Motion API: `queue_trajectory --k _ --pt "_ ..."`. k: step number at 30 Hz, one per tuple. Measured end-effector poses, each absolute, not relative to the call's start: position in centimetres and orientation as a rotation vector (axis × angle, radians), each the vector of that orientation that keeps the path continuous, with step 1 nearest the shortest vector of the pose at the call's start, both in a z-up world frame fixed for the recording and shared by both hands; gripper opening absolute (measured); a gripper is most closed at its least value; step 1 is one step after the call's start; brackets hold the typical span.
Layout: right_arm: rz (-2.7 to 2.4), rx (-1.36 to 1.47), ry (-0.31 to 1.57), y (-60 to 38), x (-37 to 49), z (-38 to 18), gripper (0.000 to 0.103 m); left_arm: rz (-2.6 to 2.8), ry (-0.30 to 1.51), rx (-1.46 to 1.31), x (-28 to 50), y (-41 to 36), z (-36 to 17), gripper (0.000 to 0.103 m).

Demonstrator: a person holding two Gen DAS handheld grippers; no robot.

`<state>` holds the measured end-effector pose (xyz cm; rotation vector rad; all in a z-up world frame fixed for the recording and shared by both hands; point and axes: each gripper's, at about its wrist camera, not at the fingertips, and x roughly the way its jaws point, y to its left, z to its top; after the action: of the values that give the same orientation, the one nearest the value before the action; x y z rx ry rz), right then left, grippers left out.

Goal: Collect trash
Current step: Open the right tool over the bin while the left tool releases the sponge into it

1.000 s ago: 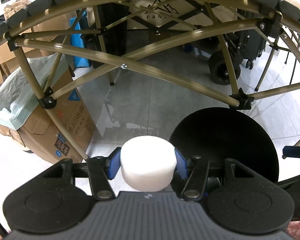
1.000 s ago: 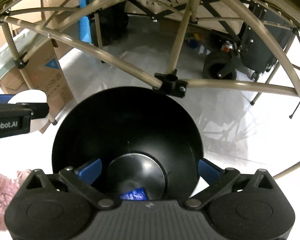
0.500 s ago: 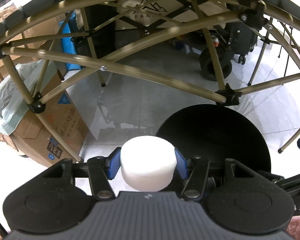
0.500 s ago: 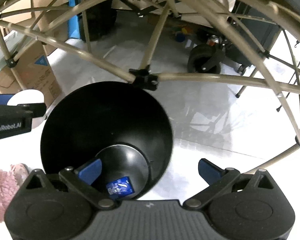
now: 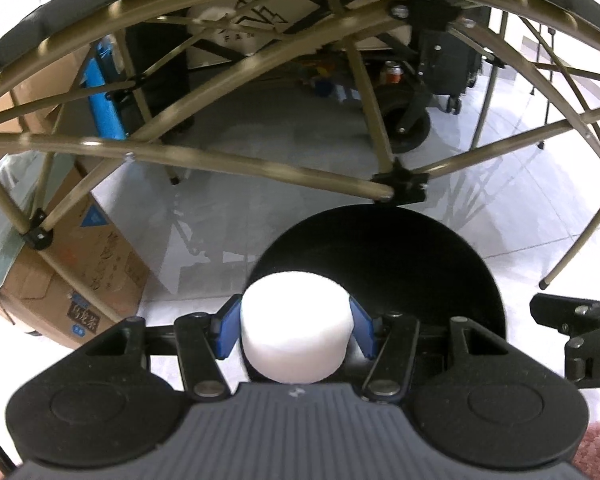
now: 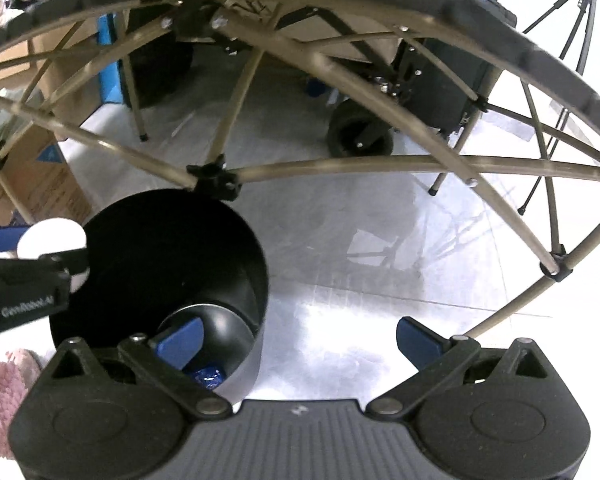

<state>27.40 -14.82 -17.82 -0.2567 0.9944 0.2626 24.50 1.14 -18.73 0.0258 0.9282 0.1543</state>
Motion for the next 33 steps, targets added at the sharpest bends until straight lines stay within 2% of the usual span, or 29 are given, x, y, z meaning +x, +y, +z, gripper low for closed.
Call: queue_trajectory --k 15,17,18,19,24,33 --pt "0.176 -0.208 0.953 -18.6 27.3 -16.1 0.103 0.070 0.928 0.063 25.2 -2.8 -18.9 0.058" --pt "0.174 -0.210 0.953 -18.6 27.3 -16.1 0.103 0.069 0.937 0.062 25.2 -2.8 -18.9 0.061" --pt "0.174 -0.209 0.953 -18.6 27.3 -16.1 0.103 0.069 0.946 0.057 25.2 -2.7 -19.0 0.070" --pt "0.174 -0.209 0.953 -18.6 27.3 -16.1 0.103 0.071 0.961 0.048 25.3 -2.6 -19.1 0.084" --pt "0.175 -0.214 0.955 -18.3 27.4 -16.2 0.103 0.075 1.047 -0.022 25.8 -1.8 -19.2 0.103" --pt "0.176 -0.229 0.963 -18.0 27.5 -16.5 0.103 0.086 1.127 -0.017 25.2 -1.6 -19.0 0.103"
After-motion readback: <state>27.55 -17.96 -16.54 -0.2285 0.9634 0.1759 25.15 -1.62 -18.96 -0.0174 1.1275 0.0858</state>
